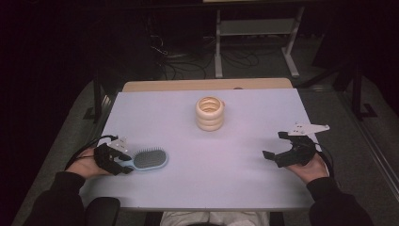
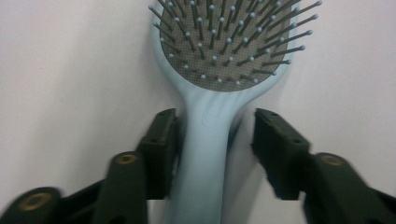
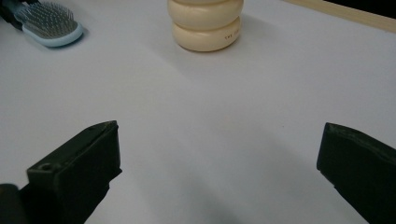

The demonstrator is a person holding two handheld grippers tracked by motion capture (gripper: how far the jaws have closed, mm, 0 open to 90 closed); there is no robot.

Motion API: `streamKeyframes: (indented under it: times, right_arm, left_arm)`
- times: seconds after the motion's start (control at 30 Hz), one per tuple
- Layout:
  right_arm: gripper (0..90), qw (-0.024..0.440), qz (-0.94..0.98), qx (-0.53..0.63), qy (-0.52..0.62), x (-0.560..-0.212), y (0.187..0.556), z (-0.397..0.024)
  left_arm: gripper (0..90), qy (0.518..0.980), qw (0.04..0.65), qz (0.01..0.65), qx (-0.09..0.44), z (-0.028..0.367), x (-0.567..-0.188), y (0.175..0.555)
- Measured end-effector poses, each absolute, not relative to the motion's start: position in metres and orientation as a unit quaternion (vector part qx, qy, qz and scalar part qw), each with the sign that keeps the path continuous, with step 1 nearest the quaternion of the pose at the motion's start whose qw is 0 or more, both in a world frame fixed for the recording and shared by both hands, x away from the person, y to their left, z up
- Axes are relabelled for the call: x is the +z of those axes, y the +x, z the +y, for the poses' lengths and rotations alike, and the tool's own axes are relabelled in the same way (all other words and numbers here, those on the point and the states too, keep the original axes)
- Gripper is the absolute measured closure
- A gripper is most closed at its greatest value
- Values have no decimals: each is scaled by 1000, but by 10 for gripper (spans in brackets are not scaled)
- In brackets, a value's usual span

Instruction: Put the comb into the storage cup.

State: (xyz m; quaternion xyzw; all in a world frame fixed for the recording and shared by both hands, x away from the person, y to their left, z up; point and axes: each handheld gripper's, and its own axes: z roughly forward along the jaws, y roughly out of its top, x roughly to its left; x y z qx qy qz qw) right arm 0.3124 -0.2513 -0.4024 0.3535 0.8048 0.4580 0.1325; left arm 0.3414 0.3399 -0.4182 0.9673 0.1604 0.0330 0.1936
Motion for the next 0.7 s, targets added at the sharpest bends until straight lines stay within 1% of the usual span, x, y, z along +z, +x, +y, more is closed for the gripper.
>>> streamKeyframes:
  times: [0.1, 0.3, 0.4, 0.57, 0.63, 0.7]
  right_arm:
    - [0, 132, 800, 464, 356, -402, 313, -253]
    - [0, 130, 800, 464, 358, -402, 313, -253]
    - [0, 130, 800, 464, 357, -402, 313, -253]
    - [0, 130, 799, 465, 358, -402, 313, -253]
    - [0, 130, 800, 464, 358, -402, 313, -253]
    - [0, 130, 800, 464, 357, -402, 313, -253]
  left_arm:
    - [626, 968, 191, 159, 41, 340, -418, 341]
    - [696, 972, 178, 145, 42, 335, -416, 339]
    - [700, 974, 169, 142, 46, 333, -415, 339]
    - [701, 973, 173, 145, 52, 332, -415, 339]
    - [701, 972, 176, 142, 65, 330, -412, 338]
    - [701, 973, 172, 137, 64, 328, -411, 338]
